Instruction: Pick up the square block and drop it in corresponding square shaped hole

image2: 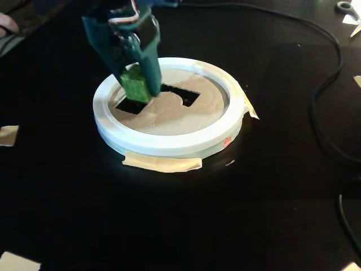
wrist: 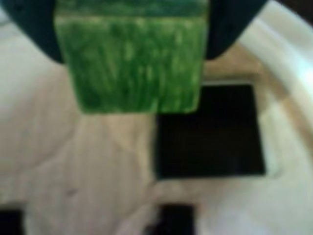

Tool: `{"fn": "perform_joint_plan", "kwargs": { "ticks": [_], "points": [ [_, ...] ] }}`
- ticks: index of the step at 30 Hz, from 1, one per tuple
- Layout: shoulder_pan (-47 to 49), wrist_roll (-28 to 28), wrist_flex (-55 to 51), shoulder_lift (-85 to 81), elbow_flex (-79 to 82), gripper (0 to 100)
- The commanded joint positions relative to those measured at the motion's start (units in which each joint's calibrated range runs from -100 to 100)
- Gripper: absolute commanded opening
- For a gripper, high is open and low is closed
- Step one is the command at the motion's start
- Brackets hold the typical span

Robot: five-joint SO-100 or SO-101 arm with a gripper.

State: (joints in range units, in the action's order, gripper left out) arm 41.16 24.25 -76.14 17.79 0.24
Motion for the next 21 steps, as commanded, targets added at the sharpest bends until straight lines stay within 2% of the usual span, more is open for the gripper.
{"fn": "perform_joint_plan", "kwargs": {
  "ticks": [1,21],
  "points": [
    [-0.09,-0.20,3.44,0.53,1.12,35],
    [5.16,0.44,2.53,0.26,1.58,36]
  ]
}}
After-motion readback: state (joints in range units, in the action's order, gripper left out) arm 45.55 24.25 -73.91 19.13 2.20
